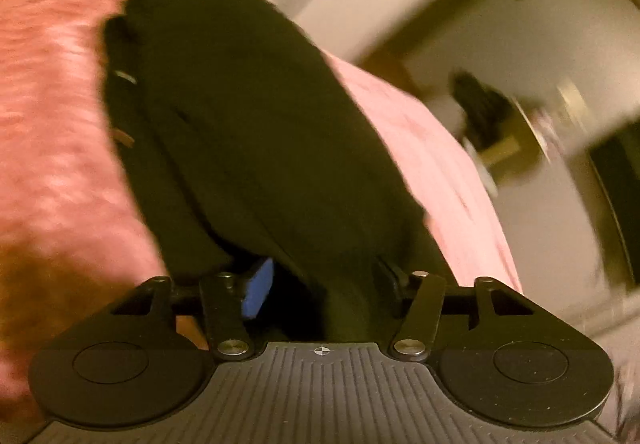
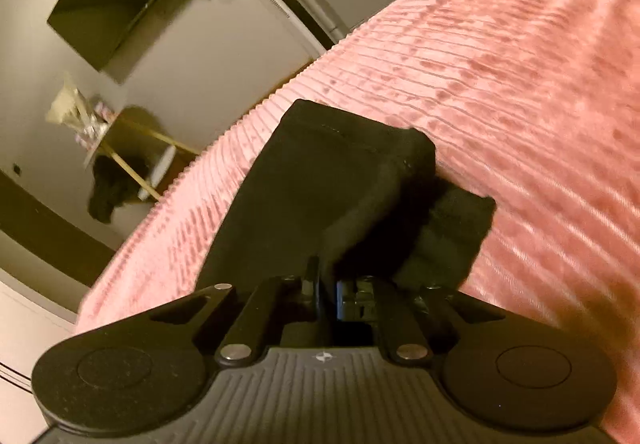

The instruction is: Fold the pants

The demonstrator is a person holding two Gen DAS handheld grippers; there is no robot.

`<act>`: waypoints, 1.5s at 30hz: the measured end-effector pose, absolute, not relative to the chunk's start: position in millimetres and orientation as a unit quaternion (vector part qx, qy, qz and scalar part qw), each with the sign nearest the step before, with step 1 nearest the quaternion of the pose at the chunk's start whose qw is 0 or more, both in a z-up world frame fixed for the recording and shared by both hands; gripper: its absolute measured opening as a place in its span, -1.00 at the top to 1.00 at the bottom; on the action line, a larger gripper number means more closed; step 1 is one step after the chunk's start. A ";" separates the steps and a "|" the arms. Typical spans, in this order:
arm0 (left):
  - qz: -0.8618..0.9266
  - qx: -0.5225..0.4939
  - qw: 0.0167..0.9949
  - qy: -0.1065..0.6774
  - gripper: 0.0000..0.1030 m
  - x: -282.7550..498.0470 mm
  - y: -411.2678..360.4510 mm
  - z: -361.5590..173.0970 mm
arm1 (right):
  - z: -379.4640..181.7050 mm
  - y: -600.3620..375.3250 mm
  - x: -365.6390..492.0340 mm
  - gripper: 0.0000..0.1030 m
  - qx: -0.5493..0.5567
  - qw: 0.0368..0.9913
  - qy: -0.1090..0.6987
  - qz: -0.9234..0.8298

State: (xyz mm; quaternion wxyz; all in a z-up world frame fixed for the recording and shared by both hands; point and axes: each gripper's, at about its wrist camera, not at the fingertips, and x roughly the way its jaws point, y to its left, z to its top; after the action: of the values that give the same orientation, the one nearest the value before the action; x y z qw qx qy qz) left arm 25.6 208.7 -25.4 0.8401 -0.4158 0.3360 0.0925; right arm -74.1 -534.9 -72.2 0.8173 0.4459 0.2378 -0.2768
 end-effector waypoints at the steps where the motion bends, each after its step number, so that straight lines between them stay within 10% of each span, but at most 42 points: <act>1: 0.100 -0.425 0.838 0.326 -0.41 24.0 224.8 -23.2 | -72.7 -535.4 -75.9 0.77 0.456 0.814 0.236 -0.272; 7: 0.133 -0.431 0.835 0.314 -0.60 23.6 283.2 -27.6 | -74.0 -536.2 -70.5 0.70 0.468 0.816 0.234 -0.246; 18: 0.136 -0.467 0.816 0.312 -0.22 66.6 292.8 -49.4 | -73.2 -537.5 -77.0 0.83 0.474 0.814 0.225 -0.249; 23: 0.158 -0.437 0.834 0.298 -0.68 56.8 304.8 -50.2 | -76.4 -535.4 -78.2 0.79 0.479 0.812 0.231 -0.242; 28: 0.158 -0.438 0.834 0.297 -0.66 75.8 317.4 -53.7 | -78.8 -536.7 -76.0 0.79 0.500 0.802 0.222 -0.240; 35: 0.146 -0.423 0.845 0.294 0.64 92.2 321.8 -34.6 | -56.8 -533.0 -51.6 0.93 0.446 0.816 0.253 -0.267; 45: 0.143 -0.390 0.861 0.294 0.57 59.8 333.3 -30.9 | -21.9 -524.9 -76.4 0.89 0.354 0.883 0.203 -0.231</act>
State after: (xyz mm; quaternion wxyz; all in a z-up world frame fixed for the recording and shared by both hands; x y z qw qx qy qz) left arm 59.8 333.3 -30.9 0.8606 -0.3904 0.2944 0.1425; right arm -76.4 -524.9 -21.9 0.8831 0.3545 0.2028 -0.2312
